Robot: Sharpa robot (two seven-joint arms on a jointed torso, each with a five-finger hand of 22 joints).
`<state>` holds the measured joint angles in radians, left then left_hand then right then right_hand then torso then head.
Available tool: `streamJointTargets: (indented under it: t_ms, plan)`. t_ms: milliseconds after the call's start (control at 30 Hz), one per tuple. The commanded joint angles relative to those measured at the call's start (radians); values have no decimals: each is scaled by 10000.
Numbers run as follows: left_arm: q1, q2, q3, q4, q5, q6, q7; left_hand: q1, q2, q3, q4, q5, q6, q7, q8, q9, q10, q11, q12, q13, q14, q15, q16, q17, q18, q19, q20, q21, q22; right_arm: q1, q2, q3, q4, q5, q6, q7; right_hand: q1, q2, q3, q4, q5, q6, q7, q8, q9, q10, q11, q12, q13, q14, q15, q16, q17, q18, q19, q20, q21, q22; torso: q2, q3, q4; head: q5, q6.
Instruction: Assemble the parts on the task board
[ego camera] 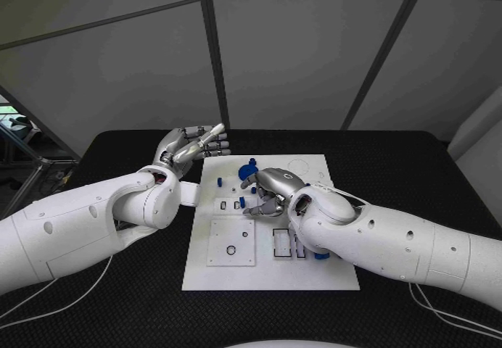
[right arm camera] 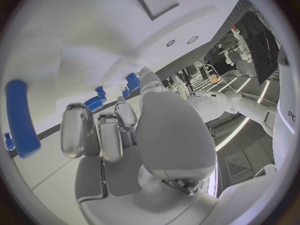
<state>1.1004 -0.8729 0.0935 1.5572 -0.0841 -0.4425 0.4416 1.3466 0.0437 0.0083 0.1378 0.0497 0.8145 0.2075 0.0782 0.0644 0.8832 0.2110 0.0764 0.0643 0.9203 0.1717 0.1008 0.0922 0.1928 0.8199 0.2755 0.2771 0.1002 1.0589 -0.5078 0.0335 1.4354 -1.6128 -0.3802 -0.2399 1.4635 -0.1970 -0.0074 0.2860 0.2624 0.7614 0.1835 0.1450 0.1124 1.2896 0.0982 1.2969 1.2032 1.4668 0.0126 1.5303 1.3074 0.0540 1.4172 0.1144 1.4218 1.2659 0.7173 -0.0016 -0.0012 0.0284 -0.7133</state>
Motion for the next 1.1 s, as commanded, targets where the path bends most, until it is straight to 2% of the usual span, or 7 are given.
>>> streamJointTargets:
  t_ms: [33,433,667,833,900,967,1100]
  plan:
    - [19,-5,8,-8,-23,124,27,3,54,-27,-53,-17,-94,457,-54,-7,2,20,-69,-8,24,25,-38,4,-133,-80,9,-62,-12,10,-41,6,105,-36,-662,165,97,22,9,53,38,-89,17,72,-8,-14,-14,23,27,832,43,-13,1796,85,29,61,-4,22,4,-7,-2,-6,15]
    - [19,-24,8,-104,-22,225,-35,3,55,-31,-58,-17,-55,462,-62,-6,-13,25,-79,-10,23,29,-46,4,-133,-84,11,-66,-16,16,-471,47,813,864,-823,965,47,189,24,58,22,38,-2,386,37,77,-30,113,70,836,34,-15,1790,80,52,57,17,55,-4,-5,-11,2,67]
    - [26,-111,8,-430,-84,545,-252,3,105,-96,-106,-3,589,360,29,56,458,-147,113,57,1067,-259,486,271,-82,674,-182,352,141,55,-946,695,1109,2737,-636,2552,100,527,112,-49,-20,402,-72,795,101,34,-85,123,27,751,-7,-182,1481,146,-120,31,-155,-256,-43,-27,-4,-24,145]
    - [36,-201,8,-715,-1378,1464,-1499,207,388,15,-172,-16,1507,-26,490,210,1953,-651,799,376,2609,-803,1475,813,-58,1822,-692,1075,471,168,-1390,1202,1267,4829,-1153,3774,328,896,233,-336,307,1053,-273,1380,193,-716,-263,-625,-910,292,-180,-1118,8,499,-1089,-123,-1267,-2078,-134,-32,-32,1,157]
    - [44,-228,9,-786,-2317,1899,-2200,285,294,-44,-210,-17,1841,-241,656,267,2625,-955,1140,557,3462,-1102,2291,1296,-71,2479,-1004,1587,735,293,-1572,1417,1177,5699,-1169,4171,529,1081,274,-511,220,1258,-345,1545,189,-1037,-328,-1121,-1460,81,-266,-1657,-690,639,-1472,-198,-1838,-2896,-182,-25,-42,54,178]
    - [65,-233,10,-843,-2938,2138,-2768,139,103,-251,-109,-60,2032,-398,752,308,3097,-1099,1456,751,3853,-1303,3034,1802,-99,2900,-1209,2022,983,456,-1657,1583,841,6292,-1134,4326,819,1376,545,-649,106,1328,-322,1530,134,-1323,-366,-1596,-1915,-89,-292,-2122,-1239,748,-1767,-249,-2305,-3532,-223,-27,-44,-1,185]
    - [173,-217,11,-943,-3895,2514,-3720,-194,-130,-667,126,22,2431,-664,1059,463,3836,-1476,2441,1445,4143,-1611,5029,3220,-129,3489,-1572,3064,1644,705,-1877,1726,353,7193,-1021,4397,776,1319,592,-716,114,1347,-329,1447,22,-1457,-376,-2022,-2363,-127,-289,-2470,-1549,807,-1907,-246,-2731,-4035,-331,-45,-52,2,191]
